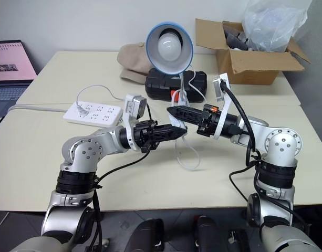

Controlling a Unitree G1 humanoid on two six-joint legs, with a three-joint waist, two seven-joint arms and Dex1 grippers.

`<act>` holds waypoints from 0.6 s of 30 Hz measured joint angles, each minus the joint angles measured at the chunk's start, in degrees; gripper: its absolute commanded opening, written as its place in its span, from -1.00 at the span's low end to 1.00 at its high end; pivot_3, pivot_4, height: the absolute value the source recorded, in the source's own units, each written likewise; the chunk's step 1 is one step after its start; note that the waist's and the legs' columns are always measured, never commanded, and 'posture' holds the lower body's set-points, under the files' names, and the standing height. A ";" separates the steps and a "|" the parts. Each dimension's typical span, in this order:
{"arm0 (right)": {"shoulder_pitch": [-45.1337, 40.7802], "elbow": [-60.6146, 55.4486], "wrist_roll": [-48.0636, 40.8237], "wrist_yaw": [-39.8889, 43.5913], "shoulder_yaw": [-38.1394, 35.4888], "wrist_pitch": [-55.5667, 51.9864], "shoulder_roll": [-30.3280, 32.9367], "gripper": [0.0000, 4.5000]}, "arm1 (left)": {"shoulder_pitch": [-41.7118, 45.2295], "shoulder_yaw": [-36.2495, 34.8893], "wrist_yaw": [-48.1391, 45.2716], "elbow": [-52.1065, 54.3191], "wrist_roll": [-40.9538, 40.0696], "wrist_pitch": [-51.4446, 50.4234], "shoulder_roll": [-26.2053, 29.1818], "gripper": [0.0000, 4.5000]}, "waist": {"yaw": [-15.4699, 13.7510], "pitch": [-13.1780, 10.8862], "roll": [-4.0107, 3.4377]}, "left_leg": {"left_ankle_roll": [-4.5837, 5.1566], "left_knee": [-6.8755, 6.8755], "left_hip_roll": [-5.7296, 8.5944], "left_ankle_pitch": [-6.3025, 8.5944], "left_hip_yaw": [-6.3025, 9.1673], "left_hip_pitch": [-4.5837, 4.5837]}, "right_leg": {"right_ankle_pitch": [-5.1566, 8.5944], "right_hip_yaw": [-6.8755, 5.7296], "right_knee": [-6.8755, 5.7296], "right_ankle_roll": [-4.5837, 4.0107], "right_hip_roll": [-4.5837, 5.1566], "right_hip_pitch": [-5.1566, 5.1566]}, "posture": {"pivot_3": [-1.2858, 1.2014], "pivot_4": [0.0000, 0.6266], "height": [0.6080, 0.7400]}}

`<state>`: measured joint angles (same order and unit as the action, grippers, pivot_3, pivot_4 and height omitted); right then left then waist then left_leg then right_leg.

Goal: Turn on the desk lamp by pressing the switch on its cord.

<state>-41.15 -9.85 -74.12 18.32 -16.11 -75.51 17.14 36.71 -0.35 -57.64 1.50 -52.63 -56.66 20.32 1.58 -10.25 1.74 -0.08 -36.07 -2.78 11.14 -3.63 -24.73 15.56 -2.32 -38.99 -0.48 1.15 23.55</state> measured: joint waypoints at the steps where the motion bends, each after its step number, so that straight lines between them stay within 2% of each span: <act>1: 0.01 0.00 -0.13 -0.02 0.10 0.12 0.12 -0.82 | 0.00 0.00 -0.02 0.00 0.00 0.06 -0.03 -0.81 | 0.00 0.00 0.00 | 0.00 0.00 0.00 0.00 0.00 0.00 | 0.00 0.00 0.00 0.00 0.00 0.00 | 0.03 -0.52 1.00; 14: 0.30 0.02 -1.36 -0.59 1.71 2.39 1.28 -0.82 | -0.01 -0.05 -0.15 -0.31 0.34 1.03 -0.30 -0.81 | 0.00 0.00 0.00 | 0.00 0.00 0.00 0.00 0.00 0.00 | 0.00 0.00 0.00 0.00 0.00 0.00 | 0.03 -0.52 1.00; 15: 0.34 0.02 -1.42 -0.66 1.73 2.41 1.28 -0.82 | -0.01 -0.05 -0.34 -0.31 0.53 1.07 -0.31 -0.50 | 0.00 0.00 0.00 | 0.00 0.00 0.00 0.00 -0.01 0.00 | 0.00 0.00 0.00 0.00 0.00 0.00 | 0.03 -0.52 1.00; 16: 0.45 0.02 -1.49 -0.77 1.85 2.51 1.38 -0.82 | -0.01 -0.02 -0.38 -0.31 0.91 1.08 -0.27 -0.47 | 0.00 0.00 0.00 | 0.00 0.00 0.00 0.00 0.00 0.00 | 0.00 0.00 0.00 0.00 0.00 0.00 | 0.03 -0.52 1.00; 18: 0.80 0.02 -1.49 -0.89 2.24 2.56 1.69 -0.82 | -0.01 -0.03 -0.23 -0.40 1.18 1.14 -0.23 -0.28 | -0.01 0.00 0.00 | 0.00 0.00 0.00 0.00 0.00 0.00 | 0.00 0.00 0.01 0.00 0.00 0.00 | 0.03 -0.52 1.00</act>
<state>-40.35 -9.84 -75.61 17.43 -13.88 -72.95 18.83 36.70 -0.38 -57.87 1.10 -51.46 -55.51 20.09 1.57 -10.25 1.74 -0.08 -36.07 -2.78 11.14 -3.63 -24.73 15.56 -2.32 -38.98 -0.48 1.15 23.55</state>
